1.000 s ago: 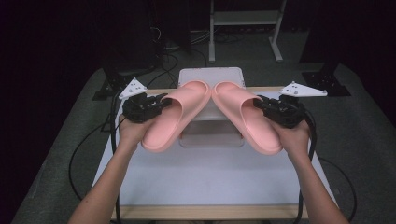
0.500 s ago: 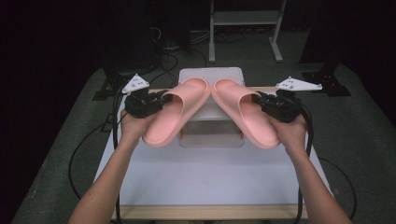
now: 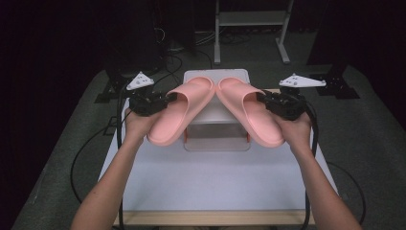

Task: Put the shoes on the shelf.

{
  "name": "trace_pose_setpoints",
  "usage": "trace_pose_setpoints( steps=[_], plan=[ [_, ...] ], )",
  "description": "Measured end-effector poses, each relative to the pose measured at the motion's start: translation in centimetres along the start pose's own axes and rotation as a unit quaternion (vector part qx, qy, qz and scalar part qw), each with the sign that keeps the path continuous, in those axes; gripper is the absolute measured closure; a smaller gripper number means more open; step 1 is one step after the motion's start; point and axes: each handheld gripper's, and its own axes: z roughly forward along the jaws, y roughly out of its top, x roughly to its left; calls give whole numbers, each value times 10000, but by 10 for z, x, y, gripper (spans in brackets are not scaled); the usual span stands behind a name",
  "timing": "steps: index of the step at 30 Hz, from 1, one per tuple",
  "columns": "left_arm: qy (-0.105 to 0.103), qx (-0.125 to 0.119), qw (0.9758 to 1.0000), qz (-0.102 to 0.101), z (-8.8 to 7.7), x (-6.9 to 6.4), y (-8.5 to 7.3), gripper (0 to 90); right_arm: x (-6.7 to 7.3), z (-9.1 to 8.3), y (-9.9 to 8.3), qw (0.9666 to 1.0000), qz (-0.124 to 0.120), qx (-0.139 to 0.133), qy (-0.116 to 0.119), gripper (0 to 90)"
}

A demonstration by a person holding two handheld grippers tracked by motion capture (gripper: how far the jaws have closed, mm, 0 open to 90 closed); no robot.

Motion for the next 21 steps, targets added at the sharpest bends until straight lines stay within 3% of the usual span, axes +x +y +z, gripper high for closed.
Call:
trace_pose_setpoints(
  steps=[21],
  plan=[
    [56,74,9999,-140,11,10,3,700,-2,16,8,9999,50,77,-48,747]
  ],
)
